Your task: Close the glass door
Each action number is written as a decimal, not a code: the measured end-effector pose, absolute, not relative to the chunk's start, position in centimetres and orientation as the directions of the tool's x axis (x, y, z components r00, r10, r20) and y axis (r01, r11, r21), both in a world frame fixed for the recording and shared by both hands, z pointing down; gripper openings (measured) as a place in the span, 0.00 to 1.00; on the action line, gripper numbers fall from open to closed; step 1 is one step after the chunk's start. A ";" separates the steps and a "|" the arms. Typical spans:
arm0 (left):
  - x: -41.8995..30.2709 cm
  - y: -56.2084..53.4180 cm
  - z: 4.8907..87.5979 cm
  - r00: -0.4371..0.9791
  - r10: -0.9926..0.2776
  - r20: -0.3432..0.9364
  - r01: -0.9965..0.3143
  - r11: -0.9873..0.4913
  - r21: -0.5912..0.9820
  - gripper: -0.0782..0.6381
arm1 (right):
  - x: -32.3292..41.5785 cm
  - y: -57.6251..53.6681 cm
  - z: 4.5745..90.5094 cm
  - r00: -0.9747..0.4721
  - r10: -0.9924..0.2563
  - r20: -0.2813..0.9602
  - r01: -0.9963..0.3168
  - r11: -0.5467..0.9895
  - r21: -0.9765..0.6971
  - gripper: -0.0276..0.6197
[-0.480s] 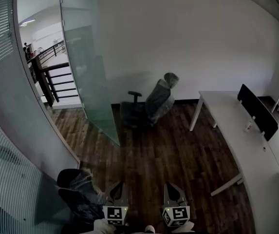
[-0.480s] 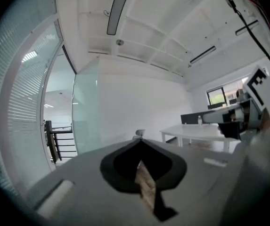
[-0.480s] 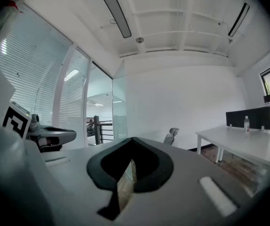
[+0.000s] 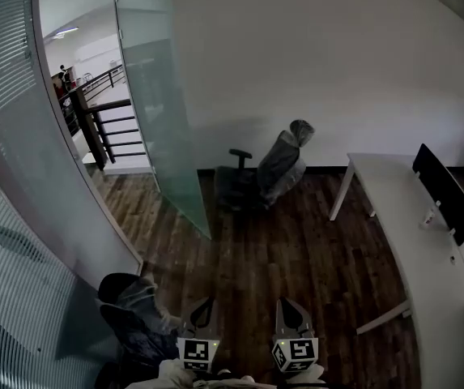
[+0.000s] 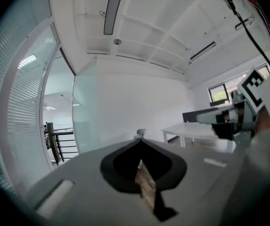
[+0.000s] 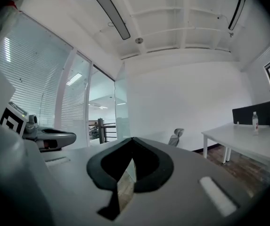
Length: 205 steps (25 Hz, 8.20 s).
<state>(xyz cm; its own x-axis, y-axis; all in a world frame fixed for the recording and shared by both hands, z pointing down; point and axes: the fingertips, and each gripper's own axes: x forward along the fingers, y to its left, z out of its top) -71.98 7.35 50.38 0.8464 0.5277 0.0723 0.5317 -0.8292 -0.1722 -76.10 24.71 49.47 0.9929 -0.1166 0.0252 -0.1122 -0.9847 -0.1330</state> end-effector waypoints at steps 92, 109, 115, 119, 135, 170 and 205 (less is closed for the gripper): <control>-9.2 24.6 53.1 0.907 0.404 0.121 0.421 -0.876 -0.236 0.11 | -10.5 39.8 53.8 0.939 -0.337 0.065 -0.322 -0.931 -0.174 0.05; 5.9 28.2 53.4 0.890 0.442 0.115 0.456 -0.869 -0.192 0.11 | 3.9 42.5 54.1 0.947 -0.309 0.092 -0.293 -0.944 -0.152 0.05; 13.5 27.2 53.7 0.891 0.434 0.133 0.453 -0.869 -0.199 0.11 | 11.6 41.0 54.7 0.938 -0.330 0.103 -0.310 -0.936 -0.168 0.05; 17.9 25.4 54.4 0.899 0.413 0.146 0.435 -0.878 -0.201 0.11 | 16.3 39.0 55.1 0.928 -0.357 0.111 -0.336 -0.927 -0.169 0.05; 27.8 18.2 55.6 0.963 0.215 0.164 0.243 -0.953 -0.179 0.11 | 29.7 31.8 56.1 0.818 -0.555 0.152 -0.532 -0.830 -0.165 0.05; 16.8 2.2 54.1 0.684 -0.714 0.153 -0.692 -0.700 -0.177 0.11 | 23.4 -0.3 56.5 -0.265 -0.952 0.155 -0.952 0.232 -0.200 0.05; 6.3 -7.7 54.9 0.480 -0.867 0.131 -0.856 -0.496 -0.146 0.11 | 17.0 -8.0 60.7 -0.514 -0.811 0.277 -0.852 0.521 -0.056 0.23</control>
